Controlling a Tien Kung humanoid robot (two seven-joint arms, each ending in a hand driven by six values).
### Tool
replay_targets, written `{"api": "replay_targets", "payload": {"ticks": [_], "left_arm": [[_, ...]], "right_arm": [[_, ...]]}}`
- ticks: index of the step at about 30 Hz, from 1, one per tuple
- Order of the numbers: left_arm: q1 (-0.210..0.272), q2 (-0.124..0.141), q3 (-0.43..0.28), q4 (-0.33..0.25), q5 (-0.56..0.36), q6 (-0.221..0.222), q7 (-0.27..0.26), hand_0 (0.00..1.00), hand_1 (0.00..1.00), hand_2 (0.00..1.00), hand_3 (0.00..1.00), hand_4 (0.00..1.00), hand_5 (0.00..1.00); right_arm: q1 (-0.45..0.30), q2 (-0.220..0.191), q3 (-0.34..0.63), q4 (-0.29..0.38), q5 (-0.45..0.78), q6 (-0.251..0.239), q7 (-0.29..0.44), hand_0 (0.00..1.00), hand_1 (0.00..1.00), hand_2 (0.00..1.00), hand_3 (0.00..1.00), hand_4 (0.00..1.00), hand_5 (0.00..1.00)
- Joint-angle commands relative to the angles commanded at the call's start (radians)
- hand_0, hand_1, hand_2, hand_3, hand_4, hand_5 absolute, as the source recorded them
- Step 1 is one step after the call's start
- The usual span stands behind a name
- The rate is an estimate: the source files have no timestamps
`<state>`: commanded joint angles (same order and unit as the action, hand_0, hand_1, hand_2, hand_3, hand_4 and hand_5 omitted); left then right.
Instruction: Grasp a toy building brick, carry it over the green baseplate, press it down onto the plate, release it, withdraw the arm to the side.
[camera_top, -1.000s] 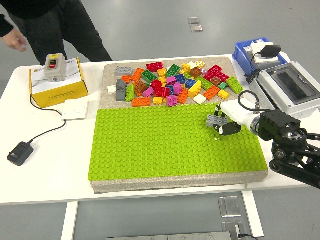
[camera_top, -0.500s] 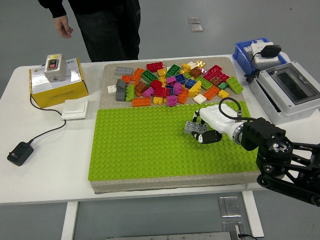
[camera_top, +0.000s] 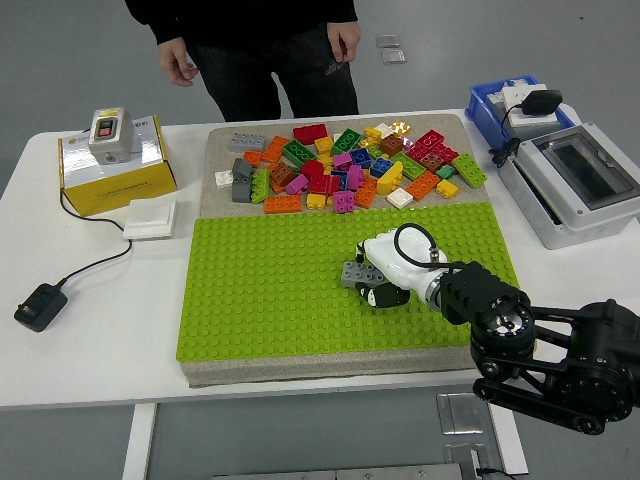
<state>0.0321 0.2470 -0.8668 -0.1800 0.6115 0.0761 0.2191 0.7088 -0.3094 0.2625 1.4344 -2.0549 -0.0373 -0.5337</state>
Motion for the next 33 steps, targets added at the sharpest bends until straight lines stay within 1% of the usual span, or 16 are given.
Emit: {"api": "replay_targets", "payload": {"ticks": [3,10,23,28,33], "left_arm": [[0.000,-0.001,-0.001,0.000,0.003,0.000,0.001,0.672,0.675,0.668,0.733,0.393,0.535],[-0.002,0.001,-0.001,0.000,0.006,0.000,0.002,0.672,0.676,0.667,0.733,0.394,0.539],[-0.001,0.002,0.002,0.000,0.005,0.000,0.003,0.671,0.675,0.666,0.732,0.394,0.539],[-0.003,0.002,0.001,0.000,0.006,0.000,0.003,0.671,0.676,0.667,0.732,0.394,0.539],[-0.004,0.002,0.001,0.000,0.003,0.001,0.002,0.671,0.676,0.667,0.732,0.394,0.539]], "right_arm": [[0.000,-0.001,-0.016,0.016,-0.011,-0.011,0.009,0.050,0.177,0.358,0.374,0.513,0.317],[0.003,-0.007,-0.043,0.024,0.036,-0.036,0.042,0.050,0.175,0.358,0.373,0.504,0.312],[0.014,0.012,-0.073,-0.026,0.052,-0.055,0.068,0.050,0.172,0.358,0.376,0.499,0.318],[0.027,0.008,-0.088,-0.034,0.059,-0.059,0.077,0.050,0.173,0.362,0.379,0.499,0.322],[0.037,-0.005,-0.102,-0.028,0.074,-0.059,0.080,0.050,0.173,0.362,0.379,0.499,0.322]]}}
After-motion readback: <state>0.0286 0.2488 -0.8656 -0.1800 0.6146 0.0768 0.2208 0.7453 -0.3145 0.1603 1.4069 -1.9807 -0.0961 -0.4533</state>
